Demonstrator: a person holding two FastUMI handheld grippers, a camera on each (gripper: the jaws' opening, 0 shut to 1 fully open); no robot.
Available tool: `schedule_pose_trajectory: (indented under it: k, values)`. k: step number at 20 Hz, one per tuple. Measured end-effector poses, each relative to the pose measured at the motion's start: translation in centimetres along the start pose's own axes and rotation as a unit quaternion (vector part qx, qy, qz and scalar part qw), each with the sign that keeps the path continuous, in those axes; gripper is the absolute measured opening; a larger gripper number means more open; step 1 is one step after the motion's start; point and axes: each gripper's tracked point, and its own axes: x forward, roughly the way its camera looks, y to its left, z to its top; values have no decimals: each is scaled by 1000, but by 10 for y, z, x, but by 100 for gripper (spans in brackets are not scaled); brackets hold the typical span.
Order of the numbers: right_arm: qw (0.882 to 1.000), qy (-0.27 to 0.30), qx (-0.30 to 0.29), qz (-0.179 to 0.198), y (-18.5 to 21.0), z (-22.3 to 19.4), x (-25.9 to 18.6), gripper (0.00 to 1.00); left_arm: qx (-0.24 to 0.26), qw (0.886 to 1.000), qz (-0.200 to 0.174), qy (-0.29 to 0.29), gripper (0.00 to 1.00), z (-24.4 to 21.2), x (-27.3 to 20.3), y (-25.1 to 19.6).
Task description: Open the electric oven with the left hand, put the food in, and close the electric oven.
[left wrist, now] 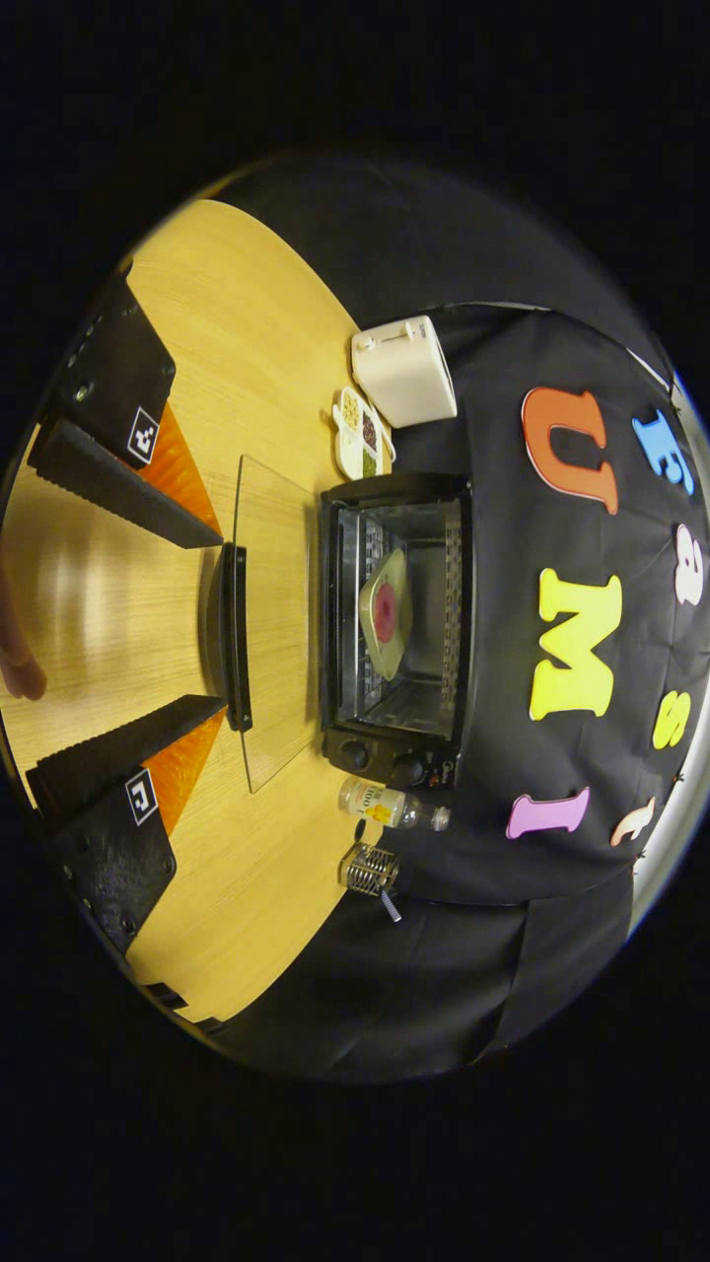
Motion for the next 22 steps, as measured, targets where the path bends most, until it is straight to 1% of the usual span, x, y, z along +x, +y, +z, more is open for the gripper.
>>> schedule_pose_trajectory:
  k: [1,2,4,7,8,9,11,13,16,18,19,20,22]
  values:
    - [1000,-13,1,4,-6,1,-5,96,12,1000,-2,3,96,-2,7,-7]
    - [1000,-26,3,6,-12,3,-9,96,23,1000,-1,11,96,-6,17,-10]
    - [1000,-19,-1,-9,-36,-14,-13,96,40,999,9,28,96,-16,31,-14]
    - [1000,-10,-1,-30,-59,-20,-15,96,38,998,20,38,97,-23,43,-18]
    - [999,-10,3,-31,-62,-21,-17,100,33,998,25,41,97,-25,45,-17]
    - [1000,-9,7,-29,-62,-21,-18,96,26,998,27,44,97,-26,47,-18]
    - [1000,-10,13,-20,-62,-21,-21,96,24,998,34,45,97,-23,41,-19]
    - [1000,-12,10,-15,-62,-23,-24,96,29,999,29,33,97,-18,45,-21]
    - [1000,-14,10,-20,-67,-23,-26,96,16,998,40,54,97,-28,55,-14]
    - [1000,-15,8,-25,-70,-23,-29,96,10,997,52,47,98,-25,59,-7]
    - [999,-18,8,-26,-70,-21,-30,100,6,997,57,43,97,-23,62,-8]
    - [999,-20,9,-27,-71,-20,-32,96,3,997,58,46,96,-26,61,-8]
    - [999,-18,8,-27,-68,-21,-33,96,-3,997,57,55,96,-28,61,-8]
